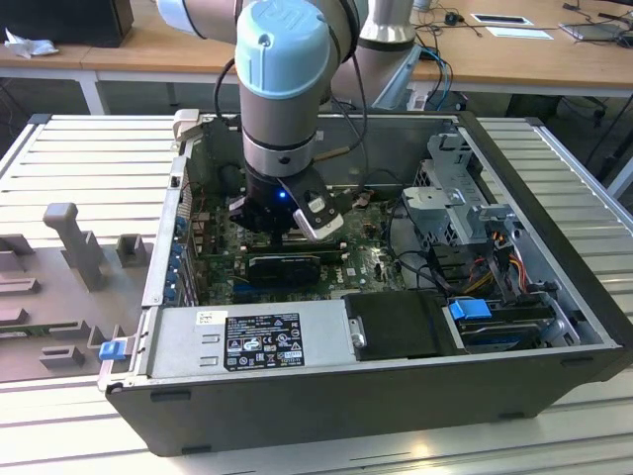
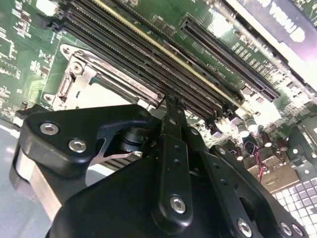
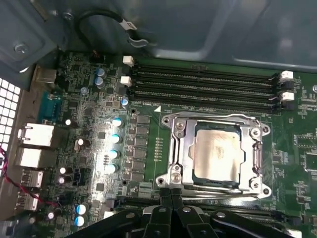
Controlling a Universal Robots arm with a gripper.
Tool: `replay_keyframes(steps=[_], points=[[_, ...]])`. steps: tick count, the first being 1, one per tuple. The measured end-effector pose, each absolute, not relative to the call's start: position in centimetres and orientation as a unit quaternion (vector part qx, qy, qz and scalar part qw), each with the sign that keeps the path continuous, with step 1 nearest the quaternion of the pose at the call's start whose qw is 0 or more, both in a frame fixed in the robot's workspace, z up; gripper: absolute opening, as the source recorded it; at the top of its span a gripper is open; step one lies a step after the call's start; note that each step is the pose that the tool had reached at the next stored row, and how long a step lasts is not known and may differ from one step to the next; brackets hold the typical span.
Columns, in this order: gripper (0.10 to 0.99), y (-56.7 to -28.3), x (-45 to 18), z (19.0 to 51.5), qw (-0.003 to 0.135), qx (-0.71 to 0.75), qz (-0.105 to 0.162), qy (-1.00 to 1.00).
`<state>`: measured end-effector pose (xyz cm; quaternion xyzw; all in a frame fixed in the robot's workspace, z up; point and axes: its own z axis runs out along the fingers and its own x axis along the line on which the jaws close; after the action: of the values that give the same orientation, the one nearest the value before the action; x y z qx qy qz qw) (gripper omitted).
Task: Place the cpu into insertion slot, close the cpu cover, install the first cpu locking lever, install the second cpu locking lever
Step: 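Install the second cpu locking lever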
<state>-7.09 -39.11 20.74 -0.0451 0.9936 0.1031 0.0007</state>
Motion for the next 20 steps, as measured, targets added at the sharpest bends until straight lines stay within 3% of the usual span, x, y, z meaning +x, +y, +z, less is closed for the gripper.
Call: replay_keyframes(steps=[13, 20], points=[[0.106, -39.1, -7.4, 19.6, 0.002, -0.046, 0.121, 0.992], [0.106, -39.1, -7.4, 21.5, 0.002, -0.046, 0.121, 0.992]])
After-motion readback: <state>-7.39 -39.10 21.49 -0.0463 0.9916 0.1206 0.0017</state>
